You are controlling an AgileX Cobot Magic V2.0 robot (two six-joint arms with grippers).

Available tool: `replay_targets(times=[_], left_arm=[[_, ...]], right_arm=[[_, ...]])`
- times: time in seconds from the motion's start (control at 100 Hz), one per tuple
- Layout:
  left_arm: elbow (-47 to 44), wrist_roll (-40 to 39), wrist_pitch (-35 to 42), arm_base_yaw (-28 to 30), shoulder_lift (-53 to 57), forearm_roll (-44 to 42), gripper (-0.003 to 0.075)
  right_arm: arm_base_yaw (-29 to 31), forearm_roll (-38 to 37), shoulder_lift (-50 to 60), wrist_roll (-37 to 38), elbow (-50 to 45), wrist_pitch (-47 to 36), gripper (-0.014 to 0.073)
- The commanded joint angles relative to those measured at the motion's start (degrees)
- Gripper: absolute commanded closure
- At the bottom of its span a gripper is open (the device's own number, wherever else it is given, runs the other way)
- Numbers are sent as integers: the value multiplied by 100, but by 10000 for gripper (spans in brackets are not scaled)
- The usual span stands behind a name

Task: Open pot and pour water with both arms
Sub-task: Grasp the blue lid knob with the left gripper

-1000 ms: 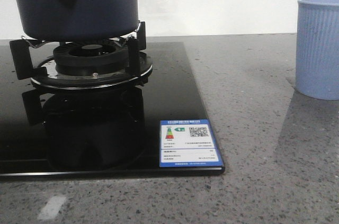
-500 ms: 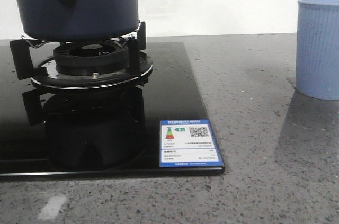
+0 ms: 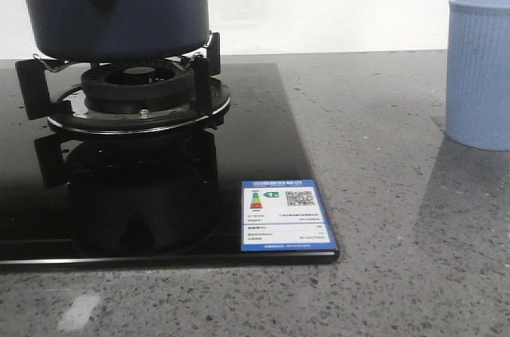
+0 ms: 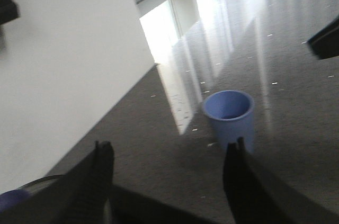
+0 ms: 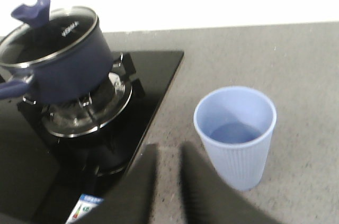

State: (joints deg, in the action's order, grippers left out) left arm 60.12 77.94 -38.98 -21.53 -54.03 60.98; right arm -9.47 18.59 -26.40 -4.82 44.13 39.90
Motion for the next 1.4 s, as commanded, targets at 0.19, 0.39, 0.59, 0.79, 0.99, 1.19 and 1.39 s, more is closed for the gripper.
replay_targets(times=[0.19, 0.39, 0.59, 0.79, 0.99, 1.19, 1.39], left_arm=[[175, 17, 1574, 294, -312, 501, 251], [175, 643, 802, 1352, -859, 1343, 259], [175, 2379, 174, 1699, -1479, 2520, 258], [175, 2756, 92, 1699, -2063, 3048, 215], [187, 3241, 92, 1699, -2457, 3779, 211], [440, 3491, -158, 1699, -2850, 3888, 211], [663, 3491, -185, 1609, -3132, 3898, 211]], right_arm=[[-8, -24, -179, -139, 191, -697, -57], [-8, -24, -226, -139, 191, -697, -55], [-8, -24, -226, -139, 191, -718, -55], [-8, -24, -226, -139, 191, -718, -55], [-8, -60, -226, -139, 191, -718, -55], [-8, -112, -226, -139, 191, -718, -55], [-8, -112, -226, -139, 191, -718, -55]])
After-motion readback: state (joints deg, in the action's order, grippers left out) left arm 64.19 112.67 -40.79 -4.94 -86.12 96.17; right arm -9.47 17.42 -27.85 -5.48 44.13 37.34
